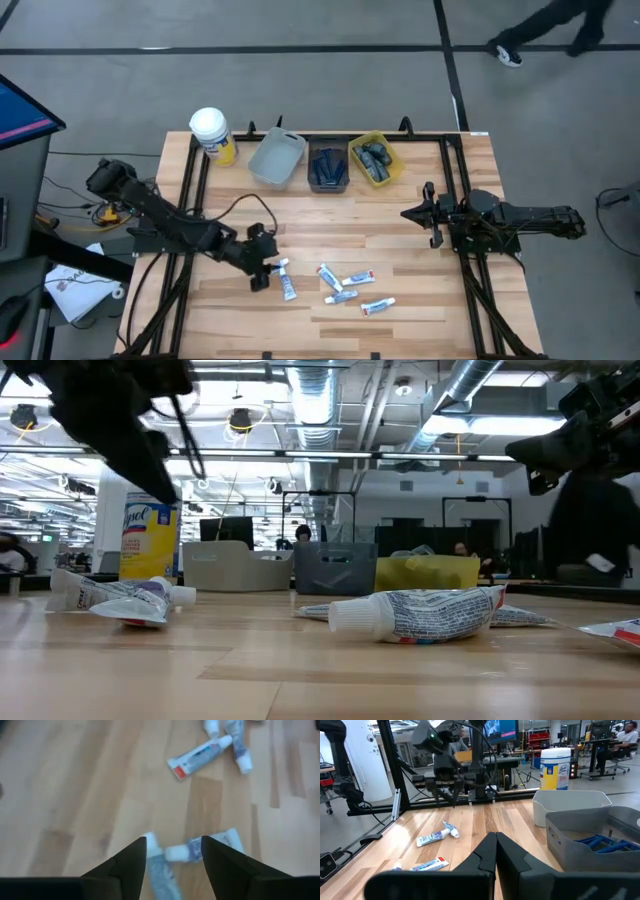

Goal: Pick & Place Travel size toiletries
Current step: Put the toothpaste into the gray bin

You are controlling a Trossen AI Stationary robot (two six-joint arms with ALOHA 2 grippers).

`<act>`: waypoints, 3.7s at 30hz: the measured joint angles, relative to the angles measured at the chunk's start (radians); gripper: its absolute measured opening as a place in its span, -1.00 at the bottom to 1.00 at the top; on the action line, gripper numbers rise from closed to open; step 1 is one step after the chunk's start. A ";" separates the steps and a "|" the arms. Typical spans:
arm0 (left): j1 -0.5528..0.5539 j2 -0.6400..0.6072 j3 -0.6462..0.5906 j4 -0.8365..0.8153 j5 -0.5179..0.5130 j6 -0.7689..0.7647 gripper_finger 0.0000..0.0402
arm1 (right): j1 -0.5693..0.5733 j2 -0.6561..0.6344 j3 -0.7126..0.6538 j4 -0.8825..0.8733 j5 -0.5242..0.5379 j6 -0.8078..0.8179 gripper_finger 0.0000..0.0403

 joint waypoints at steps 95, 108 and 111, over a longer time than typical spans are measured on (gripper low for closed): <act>-0.105 0.126 0.077 -0.483 0.215 -0.223 0.20 | 0.000 0.000 0.000 0.000 0.000 0.000 -1.00; -0.110 0.183 -0.005 -0.469 0.285 -0.330 0.15 | 0.000 0.000 0.000 0.000 0.000 0.000 -1.00; -0.110 0.159 -0.043 -0.439 0.307 -0.344 0.13 | 0.000 0.000 0.000 0.000 0.000 0.000 -1.00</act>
